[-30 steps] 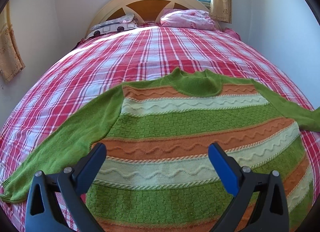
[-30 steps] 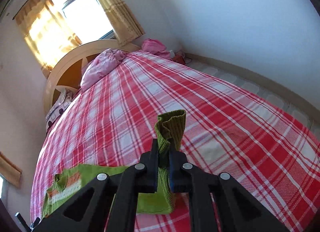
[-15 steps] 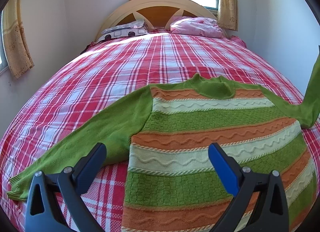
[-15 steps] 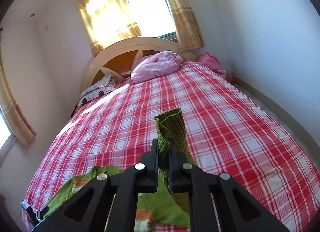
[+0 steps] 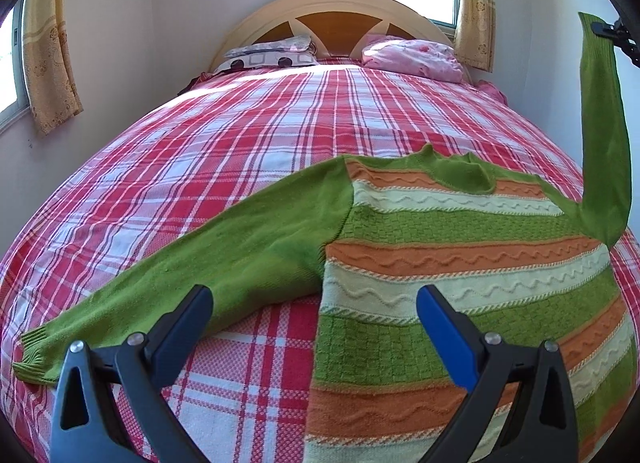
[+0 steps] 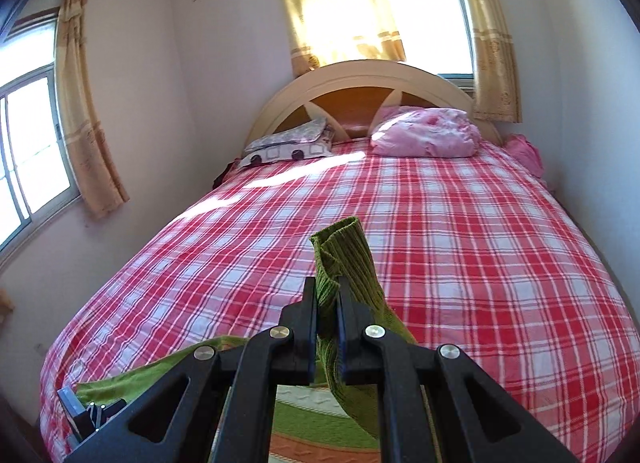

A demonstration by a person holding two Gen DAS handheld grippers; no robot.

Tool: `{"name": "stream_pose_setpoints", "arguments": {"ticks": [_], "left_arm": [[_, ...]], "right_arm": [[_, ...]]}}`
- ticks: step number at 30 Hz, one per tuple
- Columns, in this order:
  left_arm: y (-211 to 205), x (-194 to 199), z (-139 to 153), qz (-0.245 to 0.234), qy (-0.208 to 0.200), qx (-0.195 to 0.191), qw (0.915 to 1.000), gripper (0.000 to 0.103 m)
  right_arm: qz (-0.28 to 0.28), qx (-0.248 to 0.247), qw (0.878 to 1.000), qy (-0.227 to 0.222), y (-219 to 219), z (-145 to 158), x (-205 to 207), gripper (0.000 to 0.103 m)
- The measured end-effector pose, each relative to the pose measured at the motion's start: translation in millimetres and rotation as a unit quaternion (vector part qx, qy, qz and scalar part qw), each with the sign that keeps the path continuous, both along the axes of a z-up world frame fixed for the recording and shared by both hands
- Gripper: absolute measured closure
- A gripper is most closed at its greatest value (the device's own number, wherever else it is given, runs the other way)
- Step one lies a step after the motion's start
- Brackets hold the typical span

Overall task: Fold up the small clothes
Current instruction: 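Lift the cuff with the right gripper and fold the sleeve across the sweater body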

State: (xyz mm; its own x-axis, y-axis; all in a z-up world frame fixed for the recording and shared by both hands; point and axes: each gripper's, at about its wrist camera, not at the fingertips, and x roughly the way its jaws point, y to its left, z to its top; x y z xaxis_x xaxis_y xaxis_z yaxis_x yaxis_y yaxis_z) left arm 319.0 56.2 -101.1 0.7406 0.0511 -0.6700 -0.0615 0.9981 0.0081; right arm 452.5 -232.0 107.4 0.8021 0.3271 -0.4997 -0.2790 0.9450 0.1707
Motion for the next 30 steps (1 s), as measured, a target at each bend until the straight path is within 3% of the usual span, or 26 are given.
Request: {"name": "stream_pose_setpoints", "arguments": {"ticks": [5, 13, 16, 20, 30], "left_arm": [[10.4, -1.9, -5.0, 0.011, 0.006, 0.000, 0.9999, 0.000], [22.6, -7.9, -10.4, 0.028, 0.012, 0.001, 0.9995, 0.000], [25.5, -10.9, -14.3, 0.032, 0.017, 0.007, 0.9993, 0.000], [30.2, -12.5, -20.2, 0.040, 0.026, 0.006, 0.9989, 0.000], [29.4, -23.6, -21.2, 0.046, 0.030, 0.004, 0.9985, 0.000]], "right_arm": [[0.057, -0.001, 0.998, 0.031, 74.4, -46.9, 9.4, 0.096], [0.122, -0.036, 0.984, 0.127, 168.1, -190.9, 8.3, 0.096], [0.134, -0.048, 0.979, 0.147, 182.9, -225.0, 1.6, 0.096], [0.156, -0.050, 0.973, 0.160, 189.5, -243.5, -5.9, 0.096], [0.157, -0.054, 0.975, 0.146, 203.2, -237.9, -13.1, 0.096]]}}
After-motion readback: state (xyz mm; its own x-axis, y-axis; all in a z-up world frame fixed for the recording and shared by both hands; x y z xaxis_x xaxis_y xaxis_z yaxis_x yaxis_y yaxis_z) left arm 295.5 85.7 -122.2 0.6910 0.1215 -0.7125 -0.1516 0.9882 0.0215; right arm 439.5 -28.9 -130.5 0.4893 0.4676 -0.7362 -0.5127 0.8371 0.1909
